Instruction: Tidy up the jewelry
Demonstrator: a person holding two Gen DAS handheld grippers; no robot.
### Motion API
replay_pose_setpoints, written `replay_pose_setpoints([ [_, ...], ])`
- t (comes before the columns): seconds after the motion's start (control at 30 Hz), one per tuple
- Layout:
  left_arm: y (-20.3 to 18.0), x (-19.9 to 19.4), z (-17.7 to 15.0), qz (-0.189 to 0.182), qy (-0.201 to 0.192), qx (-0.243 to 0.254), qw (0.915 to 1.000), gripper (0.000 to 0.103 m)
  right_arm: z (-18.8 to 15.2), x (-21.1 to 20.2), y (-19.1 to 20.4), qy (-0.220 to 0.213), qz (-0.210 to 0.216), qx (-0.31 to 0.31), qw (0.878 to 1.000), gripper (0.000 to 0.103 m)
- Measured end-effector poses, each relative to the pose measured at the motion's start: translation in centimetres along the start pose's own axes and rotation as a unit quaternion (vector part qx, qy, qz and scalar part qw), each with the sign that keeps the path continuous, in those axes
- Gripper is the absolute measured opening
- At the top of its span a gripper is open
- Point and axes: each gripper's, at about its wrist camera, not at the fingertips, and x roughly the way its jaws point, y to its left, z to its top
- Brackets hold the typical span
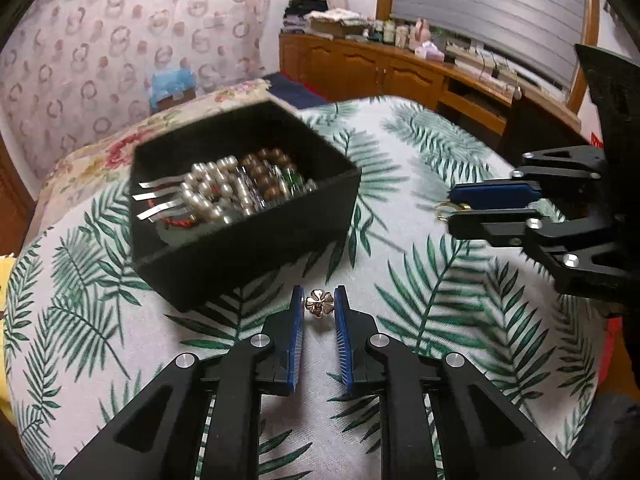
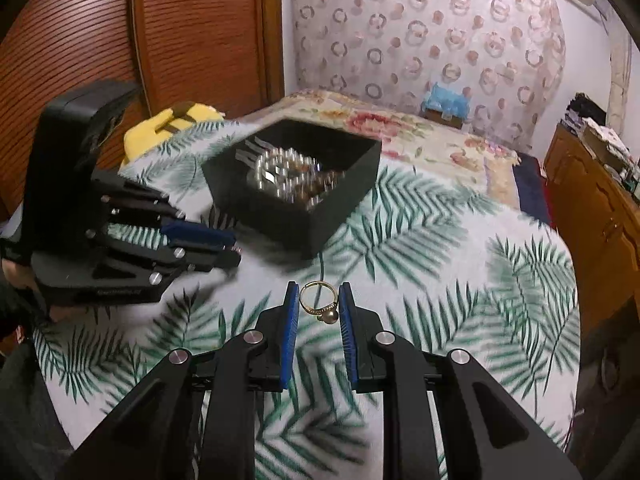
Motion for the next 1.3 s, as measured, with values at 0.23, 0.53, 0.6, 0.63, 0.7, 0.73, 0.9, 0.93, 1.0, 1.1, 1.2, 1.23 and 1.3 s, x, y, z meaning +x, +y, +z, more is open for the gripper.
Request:
replay_pose_setpoints([
  [0.23, 1.2, -2.9, 1.7, 0.013, -0.048, -0.020, 0.9986, 0.014, 4.0, 1.3, 0.6, -0.032, 0.022, -0.012, 0.999, 0.022],
  [0.53, 4.0, -3.9, 3.4, 0.039, -0.076, -0.051, 0.9951, 0.014, 6.8, 4.3, 0.3, -0.032, 0.030, -0.012, 0.999, 0.023],
  [0.6, 4.7, -3.7, 3.6, 0.044, -0.077, -0.058, 0.9944, 0.014, 6.9, 4.4, 0.3, -0.033, 0.033, -0.012, 0.999, 0.023],
  [0.63, 5.0, -3.6, 3.7, 0.046, -0.077, -0.062, 0.9940, 0.014, 7.1, 4.5, 0.3, -0.035, 0.034, -0.012, 0.999, 0.025],
  [0.7, 5.2, -3.5, 3.7, 0.050, -0.078, -0.065, 0.9936, 0.014, 7.3, 4.4, 0.1, -0.038, 0.033, -0.011, 0.999, 0.029],
  [0.73, 5.3, -3.5, 3.7, 0.051, -0.078, -0.066, 0.9934, 0.014, 7.3, 4.4, 0.1, -0.040, 0.033, -0.009, 0.999, 0.029],
  [0.9, 5.4, -3.4, 3.7, 0.062, -0.075, -0.076, 0.9923, 0.014, 7.2, 3.7, -0.1, -0.047, 0.032, 0.000, 0.998, 0.029],
  [0.93, 5.5, -3.4, 3.7, 0.063, -0.075, -0.079, 0.9921, 0.015, 7.1, 3.5, 0.0, -0.049, 0.030, 0.000, 0.998, 0.029],
  [1.0, 5.4, -3.8, 3.5, 0.064, -0.077, -0.084, 0.9914, 0.022, 7.0, 3.1, 0.1, -0.053, 0.029, 0.002, 0.998, 0.029],
  [1.1, 5.1, -4.6, 3.2, 0.072, -0.085, -0.084, 0.9902, 0.038, 6.7, 2.1, 0.1, -0.063, 0.022, 0.015, 0.998, 0.029],
  [1.2, 4.7, -5.5, 2.9, 0.084, -0.090, -0.086, 0.9886, 0.055, 6.1, 1.3, 0.0, -0.069, 0.016, 0.027, 0.997, 0.033],
  [1.23, 4.6, -5.8, 2.8, 0.087, -0.092, -0.087, 0.9880, 0.061, 5.9, 0.9, 0.1, -0.072, 0.012, 0.034, 0.997, 0.036],
  [1.3, 4.4, -6.7, 2.5, 0.096, -0.102, -0.091, 0.9860, 0.081, 5.6, 0.0, 0.2, -0.080, 0.007, 0.043, 0.996, 0.041],
])
